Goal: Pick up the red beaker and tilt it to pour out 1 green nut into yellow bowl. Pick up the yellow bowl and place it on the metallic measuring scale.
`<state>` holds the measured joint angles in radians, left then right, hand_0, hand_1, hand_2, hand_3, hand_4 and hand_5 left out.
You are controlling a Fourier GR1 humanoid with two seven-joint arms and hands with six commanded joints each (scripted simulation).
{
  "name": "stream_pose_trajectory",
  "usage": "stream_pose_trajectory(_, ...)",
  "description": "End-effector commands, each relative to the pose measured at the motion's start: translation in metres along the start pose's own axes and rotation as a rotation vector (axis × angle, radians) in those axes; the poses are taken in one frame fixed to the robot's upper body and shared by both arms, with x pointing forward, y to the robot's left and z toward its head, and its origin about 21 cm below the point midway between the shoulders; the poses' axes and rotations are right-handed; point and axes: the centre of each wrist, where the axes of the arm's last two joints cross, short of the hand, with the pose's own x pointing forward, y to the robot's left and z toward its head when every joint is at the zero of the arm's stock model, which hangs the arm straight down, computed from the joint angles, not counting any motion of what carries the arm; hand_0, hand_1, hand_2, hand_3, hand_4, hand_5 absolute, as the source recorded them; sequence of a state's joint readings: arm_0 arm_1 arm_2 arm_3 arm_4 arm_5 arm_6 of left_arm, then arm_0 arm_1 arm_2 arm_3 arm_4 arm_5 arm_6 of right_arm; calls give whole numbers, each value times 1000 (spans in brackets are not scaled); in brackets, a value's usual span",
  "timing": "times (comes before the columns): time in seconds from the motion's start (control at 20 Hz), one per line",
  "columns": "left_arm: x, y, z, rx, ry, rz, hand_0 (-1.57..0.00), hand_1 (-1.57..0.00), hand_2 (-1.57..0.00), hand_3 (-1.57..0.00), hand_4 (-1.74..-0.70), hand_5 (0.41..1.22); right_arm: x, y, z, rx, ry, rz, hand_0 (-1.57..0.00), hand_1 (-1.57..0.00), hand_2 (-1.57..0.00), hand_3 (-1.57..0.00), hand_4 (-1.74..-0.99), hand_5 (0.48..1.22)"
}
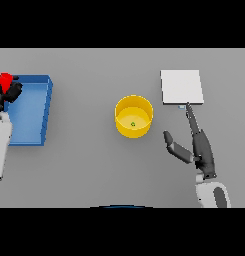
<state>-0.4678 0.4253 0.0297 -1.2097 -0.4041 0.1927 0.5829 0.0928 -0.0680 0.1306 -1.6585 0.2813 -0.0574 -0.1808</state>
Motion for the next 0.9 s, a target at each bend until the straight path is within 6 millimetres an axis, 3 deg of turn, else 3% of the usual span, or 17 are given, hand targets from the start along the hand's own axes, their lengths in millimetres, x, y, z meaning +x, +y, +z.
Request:
stream_pose_trajectory(0.0, -2, 0, 1, -4, -5, -14, -1571, -1571, -1571, -1561, -1645, 941, 2, -1, -1, 1, -7, 2, 1, 1, 1, 1, -1021, 636)
stream_pose_trajectory(0.15, -7, 1, 6, -22, 5, -51, -1571, -1543, -1501, -1470, -1275, 810, 3, 1, -2, 5, -5, -1, 1, 1, 1, 1, -1012, 634)
stream_pose_trajectory(0.25, -10, 5, 11, -44, -19, -54, -1393, -1215, -1209, -1136, -1068, 749, 0, -2, -1, 2, -6, -1, 1, 1, 1, 1, -1007, 635)
stream_pose_trajectory(0.3, -10, 4, 13, -57, -16, -60, -1207, -995, -1020, -952, -1002, 720, 2, 1, -3, 2, -7, -4, 1, 1, 1, 1, -1004, 636)
stream_pose_trajectory(0.4, -12, 0, 13, -83, 8, -78, -772, -637, -652, -614, -920, 677, 3, 2, -2, 0, -12, -11, 1, 1, 1, 1, -1005, 634)
stream_pose_trajectory(0.5, -15, -2, 11, -105, 3, -135, -494, -407, -417, -393, -857, 657, 5, 2, 3, 5, -29, -3, 1, 1, 1, 1, -1009, 639)
stream_pose_trajectory(0.65, -19, -4, 7, -127, -14, -158, -252, -208, -213, -201, -810, 657, 5, 3, 1, 4, -15, -3, 1, 1, 1, 1, -1012, 639)
stream_pose_trajectory(0.85, -21, -5, 5, -110, -51, -151, -103, -85, -87, -82, -782, 651, 4, -5, -2, 27, 24, 55, 1, 1, 1, 1, -1020, 640)
